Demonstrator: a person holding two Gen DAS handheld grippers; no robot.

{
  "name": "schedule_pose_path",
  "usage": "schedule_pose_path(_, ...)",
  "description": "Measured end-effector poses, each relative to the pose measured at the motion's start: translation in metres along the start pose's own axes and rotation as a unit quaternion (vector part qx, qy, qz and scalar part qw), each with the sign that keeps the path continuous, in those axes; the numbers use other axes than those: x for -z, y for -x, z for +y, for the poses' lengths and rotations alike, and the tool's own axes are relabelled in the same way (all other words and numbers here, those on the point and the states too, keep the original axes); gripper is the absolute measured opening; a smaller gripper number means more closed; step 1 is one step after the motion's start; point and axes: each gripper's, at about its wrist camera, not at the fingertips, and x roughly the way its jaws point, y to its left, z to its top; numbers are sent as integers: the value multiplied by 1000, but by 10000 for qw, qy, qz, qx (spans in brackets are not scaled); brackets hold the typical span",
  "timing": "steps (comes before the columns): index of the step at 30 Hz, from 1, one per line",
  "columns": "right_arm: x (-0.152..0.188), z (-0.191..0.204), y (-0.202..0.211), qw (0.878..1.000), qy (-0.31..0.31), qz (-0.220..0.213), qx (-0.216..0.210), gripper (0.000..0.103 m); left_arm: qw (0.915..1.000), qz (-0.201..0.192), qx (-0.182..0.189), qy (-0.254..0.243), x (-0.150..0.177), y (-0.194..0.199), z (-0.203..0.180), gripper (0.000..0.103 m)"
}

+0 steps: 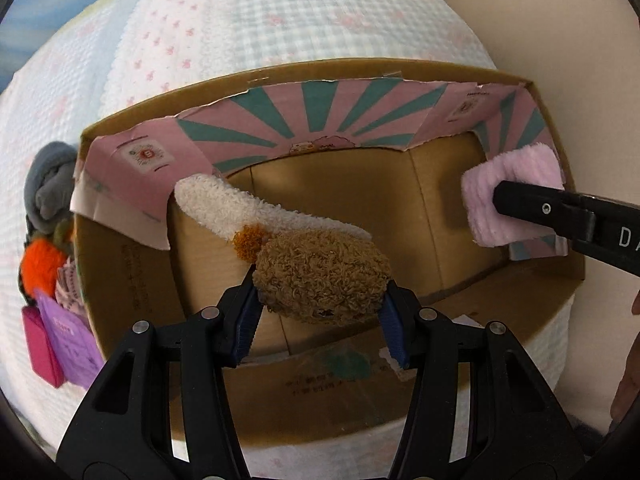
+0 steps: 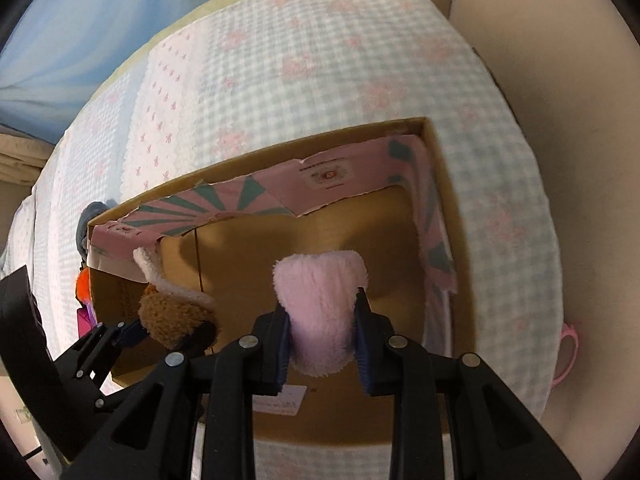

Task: Organize soft objects
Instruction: 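Open both tools to drop the toy and cuff into the box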

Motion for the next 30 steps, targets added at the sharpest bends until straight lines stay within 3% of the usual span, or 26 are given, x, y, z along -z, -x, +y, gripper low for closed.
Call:
schedule_pose_path(3, -7, 4, -5, 10000, 57, 13, -56, 26, 10000, 60, -5, -30, -3, -4, 1, 59)
schedule_pose_path(4, -9, 5, -6, 10000, 66, 20, -59, 29, 9999, 104, 6, -56, -5, -5, 1, 72)
schedule_pose_path(5, -12, 6, -9, 10000, 70, 1, -51, 42, 9999, 110, 9, -108, -5, -5, 1, 92)
schedule_pose_path(6, -13, 7, -10, 10000, 68, -32, -56, 66, 9998, 102, -26, -196, -5, -5, 0, 100)
schedule_pose_path(8, -15, 8, -12, 9997, 68, -93, -193, 103, 9995, 33, -84, -310, -3, 0, 0, 103)
schedule_pose_path(12, -12, 9, -9, 9996, 122, -149, -226, 103, 9989, -30, -156, -432, 6, 10, 5, 103)
schedule_pose_path(19, -3, 10, -1, 9992, 8, -301, -249, 103, 9997, 37, -111, -233, 14, 15, 23, 103)
schedule_pose_path(30, 14, 28, 54, 9975, -34, -634, -299, 103, 9985, -449, -250, -194, 22, 75, 27, 103)
